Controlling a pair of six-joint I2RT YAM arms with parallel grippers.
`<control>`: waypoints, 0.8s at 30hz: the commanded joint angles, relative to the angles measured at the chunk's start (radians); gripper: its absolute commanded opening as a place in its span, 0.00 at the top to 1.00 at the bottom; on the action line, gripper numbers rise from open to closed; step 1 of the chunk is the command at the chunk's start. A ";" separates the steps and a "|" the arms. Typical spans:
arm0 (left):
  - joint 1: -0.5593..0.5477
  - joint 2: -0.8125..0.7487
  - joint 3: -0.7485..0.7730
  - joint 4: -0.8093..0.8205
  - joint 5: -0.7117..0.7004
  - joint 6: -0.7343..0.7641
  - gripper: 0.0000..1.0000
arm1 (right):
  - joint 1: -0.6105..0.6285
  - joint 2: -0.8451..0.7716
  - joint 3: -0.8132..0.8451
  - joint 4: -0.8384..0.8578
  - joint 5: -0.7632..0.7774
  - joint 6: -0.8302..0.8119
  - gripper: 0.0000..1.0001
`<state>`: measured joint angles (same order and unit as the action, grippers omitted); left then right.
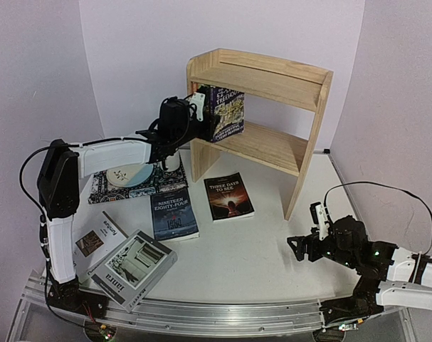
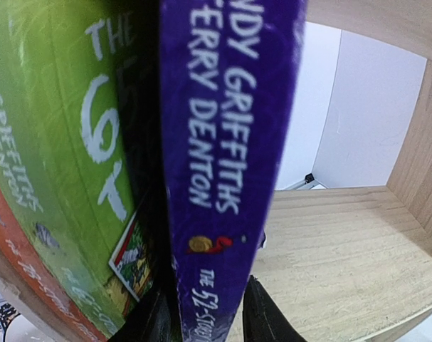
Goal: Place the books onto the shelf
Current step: Place the book on the shelf.
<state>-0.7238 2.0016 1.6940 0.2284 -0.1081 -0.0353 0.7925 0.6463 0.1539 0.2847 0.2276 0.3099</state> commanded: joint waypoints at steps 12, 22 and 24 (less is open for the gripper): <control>0.013 -0.121 -0.054 0.029 -0.006 -0.050 0.56 | 0.000 0.007 0.010 0.019 0.003 -0.010 0.02; 0.014 -0.261 -0.206 0.024 -0.016 -0.058 0.53 | 0.000 0.009 0.010 0.019 -0.001 -0.011 0.02; 0.014 -0.301 -0.250 0.019 -0.010 -0.071 0.52 | 0.000 0.009 0.010 0.019 -0.003 -0.011 0.02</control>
<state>-0.7179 1.8308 1.5006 0.2231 -0.1088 -0.0813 0.7925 0.6556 0.1539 0.2848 0.2248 0.3099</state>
